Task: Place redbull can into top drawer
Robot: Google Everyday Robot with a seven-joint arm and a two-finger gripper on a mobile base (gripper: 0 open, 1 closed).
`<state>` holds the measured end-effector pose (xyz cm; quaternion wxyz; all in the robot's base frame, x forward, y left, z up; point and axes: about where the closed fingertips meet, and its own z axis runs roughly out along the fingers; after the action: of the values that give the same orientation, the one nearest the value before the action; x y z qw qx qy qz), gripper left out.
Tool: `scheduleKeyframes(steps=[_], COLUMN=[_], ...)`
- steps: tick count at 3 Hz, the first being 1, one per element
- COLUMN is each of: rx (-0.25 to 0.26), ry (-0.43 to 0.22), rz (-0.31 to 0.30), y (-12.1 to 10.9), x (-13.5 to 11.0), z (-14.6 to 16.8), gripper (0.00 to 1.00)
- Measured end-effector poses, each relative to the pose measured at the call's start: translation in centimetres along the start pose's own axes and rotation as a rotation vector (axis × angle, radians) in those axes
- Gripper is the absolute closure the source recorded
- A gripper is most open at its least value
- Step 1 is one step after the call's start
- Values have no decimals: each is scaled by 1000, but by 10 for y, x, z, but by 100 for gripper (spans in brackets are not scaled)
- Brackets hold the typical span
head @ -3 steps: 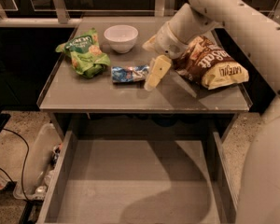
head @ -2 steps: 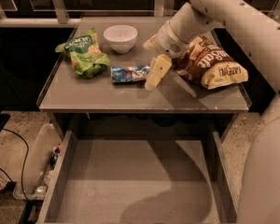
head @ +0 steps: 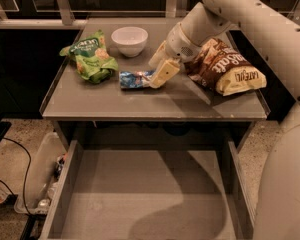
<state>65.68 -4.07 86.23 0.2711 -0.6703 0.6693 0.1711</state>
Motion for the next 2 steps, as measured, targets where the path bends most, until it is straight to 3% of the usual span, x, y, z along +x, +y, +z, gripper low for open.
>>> scheduleKeyframes(steps=[2], rx=[0], ry=[0], rz=[0], y=[0], x=[0], z=[0], gripper=[87])
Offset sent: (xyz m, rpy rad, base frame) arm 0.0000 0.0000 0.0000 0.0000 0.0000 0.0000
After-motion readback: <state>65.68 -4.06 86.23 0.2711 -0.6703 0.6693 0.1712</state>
